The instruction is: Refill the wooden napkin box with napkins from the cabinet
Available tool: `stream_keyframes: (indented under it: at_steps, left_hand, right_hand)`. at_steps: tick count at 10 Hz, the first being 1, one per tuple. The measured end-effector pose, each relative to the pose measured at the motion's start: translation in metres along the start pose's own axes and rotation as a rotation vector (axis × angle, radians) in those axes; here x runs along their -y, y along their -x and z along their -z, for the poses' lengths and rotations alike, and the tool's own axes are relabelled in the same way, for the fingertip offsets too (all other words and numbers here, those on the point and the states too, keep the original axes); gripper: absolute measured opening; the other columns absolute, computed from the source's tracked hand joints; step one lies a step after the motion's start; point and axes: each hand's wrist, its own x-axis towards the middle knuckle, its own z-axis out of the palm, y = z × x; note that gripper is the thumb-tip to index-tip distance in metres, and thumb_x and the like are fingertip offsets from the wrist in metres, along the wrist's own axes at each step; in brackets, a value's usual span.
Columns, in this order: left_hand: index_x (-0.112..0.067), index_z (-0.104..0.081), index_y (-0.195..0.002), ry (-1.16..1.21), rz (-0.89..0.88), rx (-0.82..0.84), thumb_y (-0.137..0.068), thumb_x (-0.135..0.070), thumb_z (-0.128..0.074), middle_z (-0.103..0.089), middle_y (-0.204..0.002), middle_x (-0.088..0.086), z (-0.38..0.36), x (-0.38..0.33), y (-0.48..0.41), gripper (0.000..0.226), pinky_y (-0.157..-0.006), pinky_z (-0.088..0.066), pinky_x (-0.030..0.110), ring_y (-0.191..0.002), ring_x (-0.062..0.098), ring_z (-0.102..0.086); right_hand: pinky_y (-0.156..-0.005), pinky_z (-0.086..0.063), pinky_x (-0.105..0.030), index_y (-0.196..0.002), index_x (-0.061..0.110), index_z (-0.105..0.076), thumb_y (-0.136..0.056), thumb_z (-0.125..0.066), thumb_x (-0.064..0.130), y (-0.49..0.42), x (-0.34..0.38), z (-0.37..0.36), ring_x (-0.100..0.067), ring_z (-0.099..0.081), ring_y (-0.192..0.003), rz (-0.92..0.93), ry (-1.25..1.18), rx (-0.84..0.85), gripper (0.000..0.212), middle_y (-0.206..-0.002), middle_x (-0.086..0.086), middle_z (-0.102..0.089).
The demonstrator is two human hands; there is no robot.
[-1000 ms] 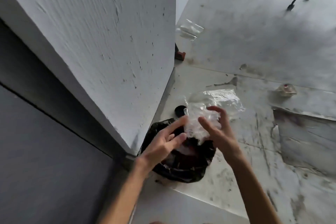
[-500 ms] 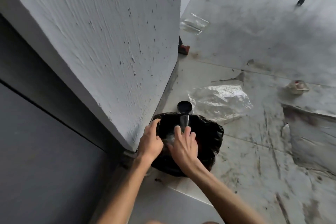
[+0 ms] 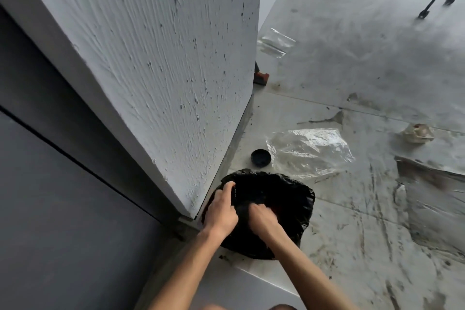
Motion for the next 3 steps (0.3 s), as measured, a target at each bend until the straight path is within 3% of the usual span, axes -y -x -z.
stream_keyframes:
  at_steps: [1,2,3]
  left_hand:
    - [-0.022,-0.016,-0.149,-0.114,0.050,0.039,-0.087,-0.007,-0.048,-0.035,-0.141,0.015,0.004,-0.011,0.005,0.071,-0.105,-0.039,0.041,-0.129,0.031,-0.040]
    - [-0.024,0.005,-0.152,-0.167,0.159,0.136,-0.086,-0.009,-0.050,-0.007,-0.154,0.020,0.027,-0.033,0.022,0.087,-0.111,-0.031,0.047,-0.142,0.039,-0.013]
    - [-0.024,0.008,-0.151,-0.105,0.226,0.172,-0.086,-0.003,-0.047,0.017,-0.157,0.019,0.061,-0.066,0.053,0.089,-0.115,-0.025,0.047,-0.146,0.040,0.011]
  right_hand:
    - [-0.084,-0.051,-0.039,-0.122,0.013,-0.055,-0.089,-0.048,0.025,0.009,-0.004,0.013,-0.037,-0.063,-0.106,-0.005,-0.118,0.049,0.036,-0.120,-0.018,-0.064]
    - [-0.087,-0.050,-0.039,-0.146,0.032,-0.032,-0.087,-0.045,0.019,0.039,-0.005,0.042,-0.037,-0.060,-0.112,-0.014,-0.187,0.099,0.061,-0.129,-0.018,-0.060]
    - [-0.090,-0.049,-0.037,-0.148,0.038,-0.026,-0.085,-0.042,0.014,0.085,-0.006,0.073,-0.036,-0.058,-0.115,-0.084,-0.278,0.046,0.069,-0.132,-0.016,-0.058]
